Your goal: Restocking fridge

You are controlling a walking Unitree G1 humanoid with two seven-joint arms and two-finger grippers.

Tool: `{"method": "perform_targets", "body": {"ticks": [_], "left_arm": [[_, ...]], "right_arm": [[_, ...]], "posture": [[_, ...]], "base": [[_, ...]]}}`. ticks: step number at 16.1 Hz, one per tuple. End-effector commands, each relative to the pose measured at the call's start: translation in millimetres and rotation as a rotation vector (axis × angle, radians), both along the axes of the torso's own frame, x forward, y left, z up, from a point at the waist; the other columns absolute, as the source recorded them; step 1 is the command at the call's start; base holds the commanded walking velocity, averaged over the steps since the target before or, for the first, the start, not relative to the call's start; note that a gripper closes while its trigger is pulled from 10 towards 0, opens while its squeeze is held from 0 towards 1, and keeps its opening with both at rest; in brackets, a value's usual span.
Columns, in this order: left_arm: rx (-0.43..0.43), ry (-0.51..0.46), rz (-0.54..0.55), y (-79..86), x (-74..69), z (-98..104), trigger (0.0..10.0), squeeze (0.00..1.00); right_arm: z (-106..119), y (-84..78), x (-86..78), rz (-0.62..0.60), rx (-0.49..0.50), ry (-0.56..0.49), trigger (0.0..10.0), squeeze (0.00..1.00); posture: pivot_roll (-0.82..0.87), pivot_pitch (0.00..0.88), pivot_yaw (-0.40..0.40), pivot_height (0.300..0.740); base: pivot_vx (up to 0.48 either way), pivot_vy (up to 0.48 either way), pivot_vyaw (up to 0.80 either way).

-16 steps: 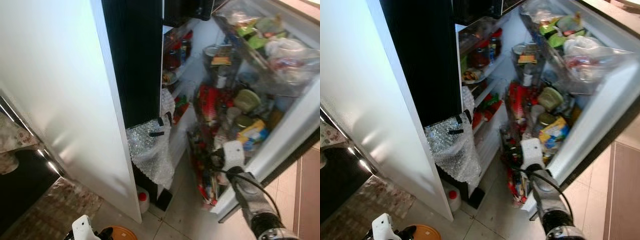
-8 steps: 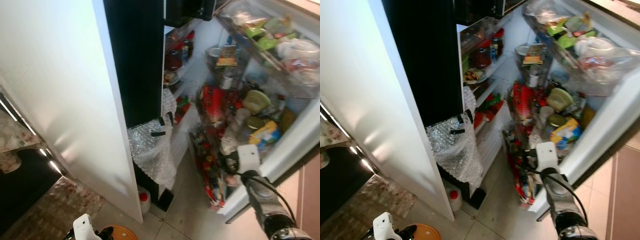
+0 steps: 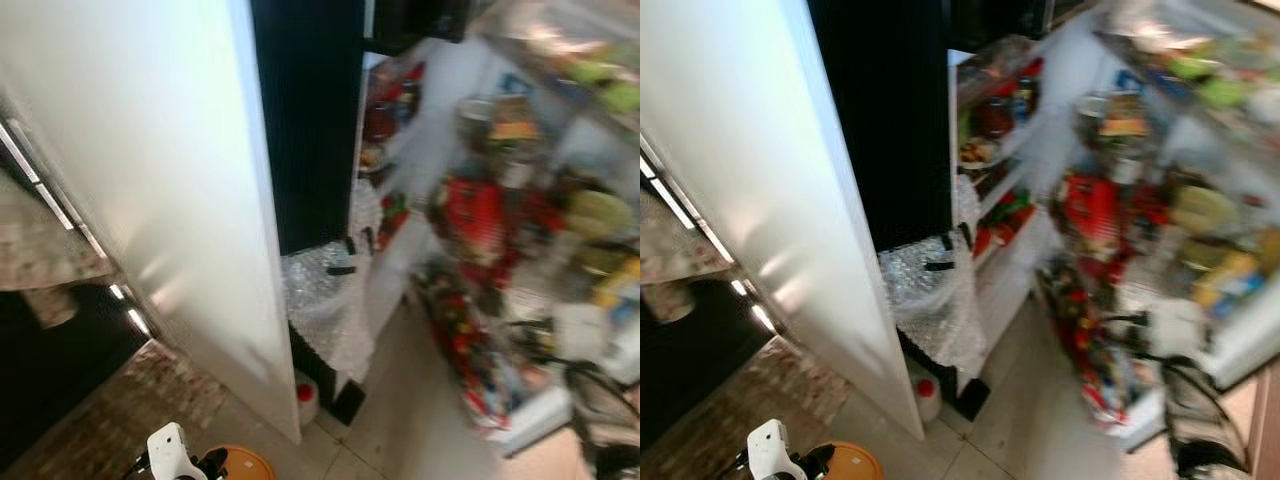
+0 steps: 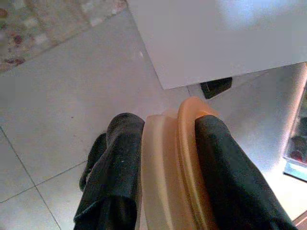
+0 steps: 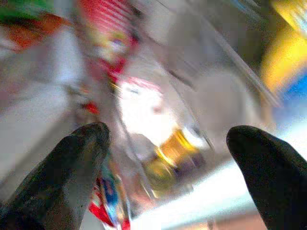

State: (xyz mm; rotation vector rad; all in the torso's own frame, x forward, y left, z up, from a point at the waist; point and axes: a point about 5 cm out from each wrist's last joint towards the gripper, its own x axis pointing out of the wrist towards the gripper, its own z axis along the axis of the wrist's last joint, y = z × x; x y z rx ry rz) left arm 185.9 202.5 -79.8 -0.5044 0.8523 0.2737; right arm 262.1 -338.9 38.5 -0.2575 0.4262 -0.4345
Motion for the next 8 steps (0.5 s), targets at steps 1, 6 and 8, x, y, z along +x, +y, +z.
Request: {"method": "perform_targets", "body": {"ticks": [1, 6, 8], "left_arm": [[0.007, 0.037, -0.014, -0.8, -8.8, -5, 10.0, 0.0], [0.044, 0.053, -0.048, 0.8, -8.7, -5, 10.0, 0.0], [0.044, 0.064, -0.056, 1.1, -9.2, -5, 10.0, 0.0]], "right_arm": [[-13, -9.8, -18.2, -0.082, 0.03, 0.059, 10.0, 0.0], [-86, 79.6, -46.8, 0.2, 0.323, 0.339, 10.0, 0.0], [-108, 113.9, -65.6, 0.225, 0.452, 0.43, 10.0, 0.0]], "posture": [[-0.02, 0.0, 0.015, 0.74], [-0.02, 0.0, 0.022, 0.74], [-0.03, 0.0, 0.026, 0.74]], "base": [[0.0, 0.0, 0.0], [0.0, 0.0, 0.0], [0.0, 0.0, 0.0]]}}
